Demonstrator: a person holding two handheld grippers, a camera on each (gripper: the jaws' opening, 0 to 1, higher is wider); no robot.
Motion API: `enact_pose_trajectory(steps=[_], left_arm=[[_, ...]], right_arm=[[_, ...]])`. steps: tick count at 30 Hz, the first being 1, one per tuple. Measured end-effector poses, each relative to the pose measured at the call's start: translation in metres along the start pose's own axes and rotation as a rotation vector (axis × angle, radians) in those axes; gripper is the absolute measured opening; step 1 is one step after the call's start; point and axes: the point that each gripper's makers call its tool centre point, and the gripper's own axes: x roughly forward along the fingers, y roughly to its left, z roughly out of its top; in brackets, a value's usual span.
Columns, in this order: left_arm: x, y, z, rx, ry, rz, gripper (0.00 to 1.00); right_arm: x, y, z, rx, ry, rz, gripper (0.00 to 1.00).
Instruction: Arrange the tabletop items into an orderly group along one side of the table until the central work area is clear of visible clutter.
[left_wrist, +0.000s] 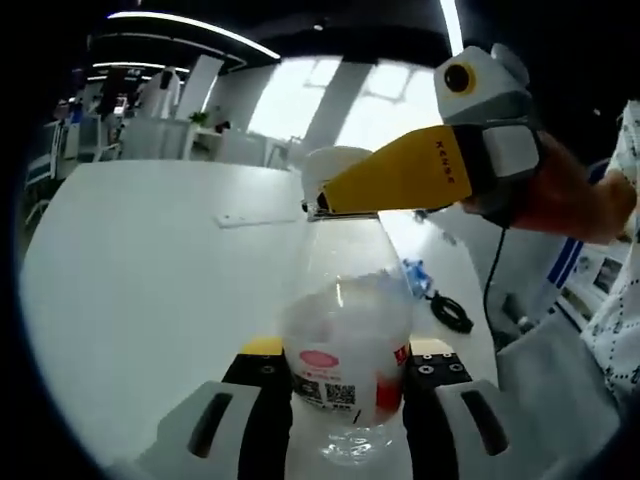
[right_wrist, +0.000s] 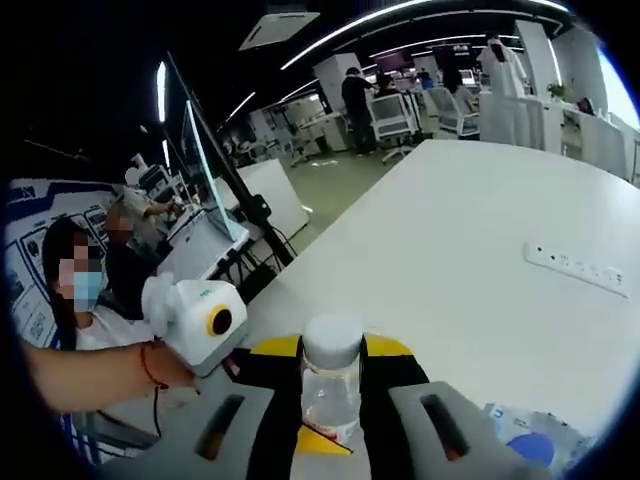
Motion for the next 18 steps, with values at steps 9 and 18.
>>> enact_pose_trajectory(steps=[9,18], left_arm=[[0.009,0.005,0.022,0.087,-0.045,-0.027,0.38],[0.018,0.011,0.027,0.164,-0.075,-0.051,0.38]], right_arm=[[-0.007,-0.005,0.019,-0.097,-0.092,-0.034,0.18],[-0.010,-0.011,0.022,-0.153,-0.154,-0.076,0.18]])
